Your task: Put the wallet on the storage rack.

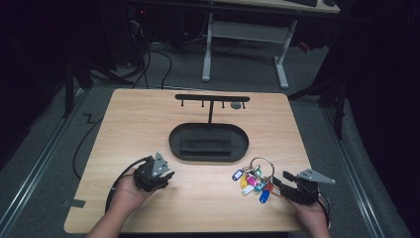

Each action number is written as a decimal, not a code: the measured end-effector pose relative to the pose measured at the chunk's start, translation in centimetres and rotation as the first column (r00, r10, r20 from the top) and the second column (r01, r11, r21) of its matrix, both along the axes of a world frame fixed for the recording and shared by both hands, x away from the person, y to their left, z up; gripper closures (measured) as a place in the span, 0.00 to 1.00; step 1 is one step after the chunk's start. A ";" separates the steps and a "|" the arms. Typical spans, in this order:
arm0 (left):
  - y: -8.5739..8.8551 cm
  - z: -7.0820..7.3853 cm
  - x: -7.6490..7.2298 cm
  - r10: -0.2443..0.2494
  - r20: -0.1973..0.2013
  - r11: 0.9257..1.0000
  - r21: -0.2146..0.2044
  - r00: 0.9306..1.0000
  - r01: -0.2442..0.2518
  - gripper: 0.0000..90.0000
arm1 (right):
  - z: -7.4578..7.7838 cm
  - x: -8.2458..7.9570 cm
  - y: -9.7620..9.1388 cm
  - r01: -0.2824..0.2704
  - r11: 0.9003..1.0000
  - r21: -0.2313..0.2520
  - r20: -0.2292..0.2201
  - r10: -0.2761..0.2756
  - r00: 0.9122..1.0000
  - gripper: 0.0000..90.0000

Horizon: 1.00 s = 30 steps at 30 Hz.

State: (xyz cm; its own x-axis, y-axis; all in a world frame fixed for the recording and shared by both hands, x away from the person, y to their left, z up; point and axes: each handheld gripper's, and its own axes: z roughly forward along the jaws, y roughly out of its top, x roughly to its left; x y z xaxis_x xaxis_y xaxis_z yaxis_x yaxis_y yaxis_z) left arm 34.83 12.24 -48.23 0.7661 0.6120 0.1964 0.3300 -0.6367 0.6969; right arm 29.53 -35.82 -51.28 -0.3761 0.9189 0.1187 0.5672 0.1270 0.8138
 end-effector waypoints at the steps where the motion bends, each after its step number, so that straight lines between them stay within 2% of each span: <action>1: 0.3 -0.3 -0.3 0.014 -0.014 0.999 -0.028 1.000 -0.015 0.60 | 0.0 0.0 0.0 -0.003 1.000 0.000 0.000 0.003 1.000 0.51; 2: 0.7 -0.6 -0.7 0.026 -0.030 0.998 -0.062 0.999 -0.028 0.60 | 0.0 0.0 0.0 -0.004 1.000 -0.002 0.001 0.004 1.000 0.52; 6: 1.7 -2.0 -1.9 0.060 -0.063 0.988 -0.141 0.996 -0.068 0.57 | 0.1 0.1 0.2 -0.005 1.000 -0.007 0.000 0.005 1.000 0.53; 8: 2.1 -2.8 -2.2 0.092 -0.073 0.983 -0.153 0.993 -0.102 0.56 | 0.0 0.1 0.2 -0.010 1.000 -0.014 0.003 0.010 1.000 0.53; 11: 2.3 -3.0 -2.1 0.096 -0.127 0.978 -0.173 0.987 -0.117 0.52 | -0.1 0.2 0.3 -0.005 1.000 -0.010 -0.004 0.005 1.000 0.54; 13: 2.6 -3.0 -2.3 0.099 -0.107 0.981 -0.158 0.989 -0.116 0.50 | -0.1 0.3 0.4 -0.005 1.000 -0.012 -0.011 0.005 1.000 0.55; 16: 3.1 -3.4 -2.6 0.094 -0.136 0.976 -0.183 0.986 -0.118 0.52 | -0.2 0.4 0.7 -0.016 0.999 -0.041 -0.018 0.015 1.000 0.58; 19: 3.2 -3.4 -2.5 0.084 -0.128 0.978 -0.178 0.988 -0.106 0.51 | -0.2 0.6 0.9 -0.030 0.998 -0.064 -0.030 0.028 0.999 0.59; 21: 3.2 -3.4 -2.2 0.075 -0.129 0.974 -0.204 0.989 -0.101 0.50 | -0.3 0.7 0.9 -0.024 0.998 -0.058 -0.050 0.021 0.999 0.59; 24: 3.2 -3.3 -2.2 0.060 -0.111 0.971 -0.222 0.992 -0.083 0.49 | -0.2 0.9 1.4 -0.009 0.997 -0.077 -0.074 0.004 0.997 0.56; 27: 3.2 -3.4 -2.2 0.038 -0.115 0.971 -0.232 0.993 -0.064 0.50 | 0.5 1.2 2.1 -0.024 0.990 -0.138 -0.090 0.012 0.996 0.55; 30: 2.8 -3.5 -2.1 0.012 -0.115 0.973 -0.227 0.993 -0.038 0.50 | 1.3 1.7 2.8 -0.064 0.976 -0.209 -0.126 0.038 0.991 0.56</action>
State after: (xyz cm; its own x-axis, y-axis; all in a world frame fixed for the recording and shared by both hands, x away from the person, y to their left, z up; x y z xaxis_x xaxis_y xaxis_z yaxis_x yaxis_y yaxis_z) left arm 32.76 15.01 -51.77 0.7588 0.6503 -0.0370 0.4285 -0.4556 0.7802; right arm 31.26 -32.98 -49.97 -0.4177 0.9081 -0.0299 0.6478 0.3207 0.6911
